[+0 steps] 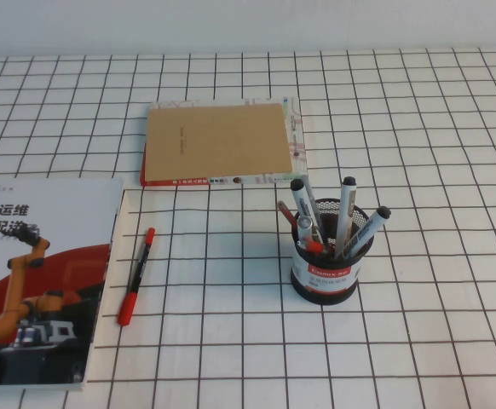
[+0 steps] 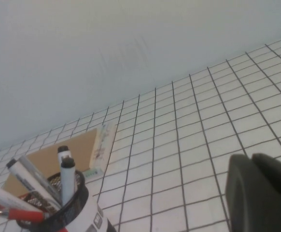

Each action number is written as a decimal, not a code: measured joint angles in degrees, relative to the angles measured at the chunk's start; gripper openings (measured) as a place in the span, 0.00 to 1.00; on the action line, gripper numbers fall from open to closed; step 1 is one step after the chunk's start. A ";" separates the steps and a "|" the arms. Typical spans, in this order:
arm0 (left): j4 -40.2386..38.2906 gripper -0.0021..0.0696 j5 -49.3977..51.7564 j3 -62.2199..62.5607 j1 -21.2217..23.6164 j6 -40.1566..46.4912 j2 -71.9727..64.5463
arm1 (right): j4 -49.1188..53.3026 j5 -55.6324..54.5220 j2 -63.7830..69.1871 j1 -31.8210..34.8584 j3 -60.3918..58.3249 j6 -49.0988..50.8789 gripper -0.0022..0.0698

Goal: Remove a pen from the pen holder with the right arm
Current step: 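Take a marker out of the pen holder and lay it on the table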

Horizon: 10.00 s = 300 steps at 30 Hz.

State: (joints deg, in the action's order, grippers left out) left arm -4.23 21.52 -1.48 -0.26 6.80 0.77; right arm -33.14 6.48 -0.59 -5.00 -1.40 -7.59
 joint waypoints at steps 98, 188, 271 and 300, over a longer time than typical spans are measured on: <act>0.00 0.02 0.00 0.00 0.00 0.00 0.00 | 22.13 -71.12 90.57 -36.97 15.36 25.37 0.55; 0.00 0.02 0.00 0.00 0.00 0.00 0.00 | 6.23 -50.95 66.32 -36.97 26.90 2.41 0.21; 0.00 0.02 0.00 0.00 0.00 0.00 0.00 | -19.82 22.01 123.62 -36.97 97.92 -4.85 0.40; 0.00 0.02 0.00 0.00 0.00 0.00 0.00 | 14.71 35.88 80.57 -36.97 82.07 -0.11 0.01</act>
State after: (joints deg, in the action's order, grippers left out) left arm -4.23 21.52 -1.48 -0.26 6.80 0.77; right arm -18.43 42.36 79.98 -41.97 80.67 -7.70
